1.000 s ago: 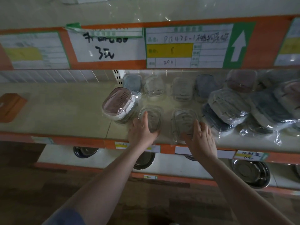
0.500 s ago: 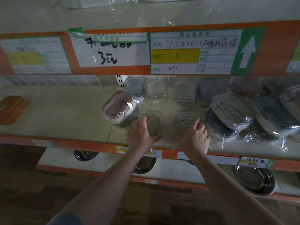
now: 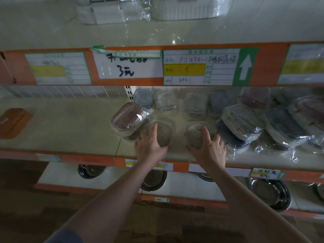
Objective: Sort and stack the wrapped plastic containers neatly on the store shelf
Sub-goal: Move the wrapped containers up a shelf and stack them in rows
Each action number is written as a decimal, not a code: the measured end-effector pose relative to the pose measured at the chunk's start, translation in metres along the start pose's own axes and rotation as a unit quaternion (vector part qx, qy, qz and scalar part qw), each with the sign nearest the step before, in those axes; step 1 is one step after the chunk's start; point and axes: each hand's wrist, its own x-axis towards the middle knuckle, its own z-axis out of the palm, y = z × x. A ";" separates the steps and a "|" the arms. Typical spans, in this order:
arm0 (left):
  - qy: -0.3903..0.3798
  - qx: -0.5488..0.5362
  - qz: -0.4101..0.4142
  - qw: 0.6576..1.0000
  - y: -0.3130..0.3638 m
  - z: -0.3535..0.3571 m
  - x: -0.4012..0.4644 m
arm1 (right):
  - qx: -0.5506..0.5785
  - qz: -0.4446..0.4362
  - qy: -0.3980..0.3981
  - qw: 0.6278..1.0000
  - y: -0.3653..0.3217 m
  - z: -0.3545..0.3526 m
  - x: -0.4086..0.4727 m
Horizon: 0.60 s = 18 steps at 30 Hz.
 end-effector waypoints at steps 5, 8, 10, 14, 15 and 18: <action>-0.011 0.020 0.044 0.999 0.001 -0.016 -0.012 | 0.008 -0.014 0.017 1.000 -0.004 -0.013 -0.016; -0.017 0.025 0.066 0.997 -0.004 -0.026 -0.022 | 0.002 -0.014 0.028 1.000 -0.004 -0.020 -0.030; -0.020 0.023 0.078 0.996 -0.008 -0.034 -0.030 | 0.001 -0.009 0.027 1.000 -0.003 -0.025 -0.040; -0.028 0.026 0.091 0.995 -0.018 -0.052 -0.050 | -0.002 -0.015 0.049 0.999 -0.001 -0.037 -0.065; -0.026 0.028 0.093 0.995 -0.021 -0.057 -0.055 | -0.001 -0.017 0.055 0.998 -0.002 -0.042 -0.072; -0.023 0.034 0.098 0.994 -0.026 -0.074 -0.074 | 0.000 -0.023 0.062 0.998 -0.005 -0.054 -0.094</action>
